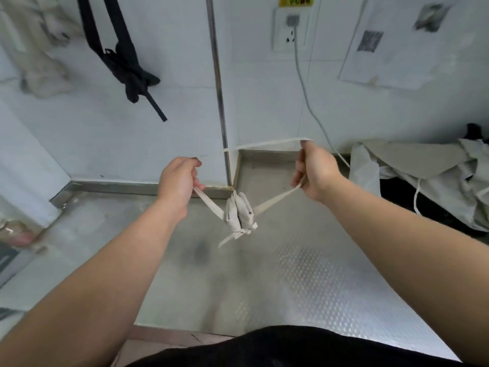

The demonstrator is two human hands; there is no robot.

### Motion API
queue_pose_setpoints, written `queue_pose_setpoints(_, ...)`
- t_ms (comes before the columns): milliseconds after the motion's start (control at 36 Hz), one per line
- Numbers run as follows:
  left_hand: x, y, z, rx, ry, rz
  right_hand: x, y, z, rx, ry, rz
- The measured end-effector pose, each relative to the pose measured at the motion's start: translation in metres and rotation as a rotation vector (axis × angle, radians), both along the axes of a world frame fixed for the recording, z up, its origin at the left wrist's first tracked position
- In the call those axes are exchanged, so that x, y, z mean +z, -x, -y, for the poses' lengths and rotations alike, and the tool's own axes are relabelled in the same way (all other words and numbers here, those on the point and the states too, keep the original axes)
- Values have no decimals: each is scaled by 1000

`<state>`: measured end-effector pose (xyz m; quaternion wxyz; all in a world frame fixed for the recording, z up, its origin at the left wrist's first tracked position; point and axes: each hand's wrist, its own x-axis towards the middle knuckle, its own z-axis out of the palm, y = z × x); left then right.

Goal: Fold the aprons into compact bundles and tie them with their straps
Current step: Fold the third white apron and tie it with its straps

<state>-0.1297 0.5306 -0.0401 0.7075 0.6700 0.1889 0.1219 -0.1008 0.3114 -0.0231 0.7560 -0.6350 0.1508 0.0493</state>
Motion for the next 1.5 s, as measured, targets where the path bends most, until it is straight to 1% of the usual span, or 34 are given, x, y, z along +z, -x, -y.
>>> queue_pose_setpoints(83, 23, 17, 8, -59, -11, 6, 28, 4, -9, 121, 144, 52)
queue_pose_setpoints(167, 47, 25, 14, -85, -17, 31, 52, 8, -17, 228, 205, 128)
queue_pose_setpoints(250, 75, 32, 14, -73, 6, 71, 77, 12, -19, 271, 217, 184)
queue_pose_setpoints(333, 101, 37, 12, -16, -48, 112, 101, 15, -21, 279, 237, 227)
queue_pose_setpoints(417, 128, 43, 10, 54, -74, 150, 125, 23, -30, 304, 215, 281)
queue_pose_setpoints(611, 167, 66, 0, 140, -59, 205, 162, 38, -54, 417, 265, 435)
queue_pose_setpoints(750, 186, 81, -10, 197, -71, 242, 183, 41, -59, 433, 259, 499)
queue_pose_setpoints(833, 199, 91, -19, 204, -78, 252, 200, 44, -65, 483, 204, 496)
queue_pose_setpoints(889, 210, 98, -27, 152, -57, 255, 212, 46, -68, 581, 77, 445)
queue_pose_setpoints(944, 221, 108, -40, 45, 19, 262, 222, 47, -73, 690, -33, 386)
queue_pose_setpoints(972, 226, 114, -48, -2, 73, 274, 227, 47, -77, 732, -56, 372)
queue_pose_setpoints(1056, 240, 125, -72, -89, 184, 319, 240, 47, -88, 776, -117, 355)
queue_pose_setpoints(1139, 251, 127, -87, -100, 240, 385, 252, 47, -100, 771, -178, 357)
queue_pose_setpoints(1194, 261, 125, -100, -77, 342, 484, 263, 46, -115, 774, -198, 363)
queue_pose_setpoints(1250, 272, 122, -113, -53, 466, 582, 273, 44, -132, 743, -154, 398)
queue_pose_setpoints(1306, 284, 114, -128, -27, 526, 654, 285, 38, -152, 685, -96, 463)
queue_pose_setpoints(1361, 291, 105, -140, -10, 495, 692, 293, 31, -169, 637, -87, 507)
queue_pose_setpoints(1500, 323, 64, -176, -73, 356, 761, 325, 14, -210, 569, -149, 612)
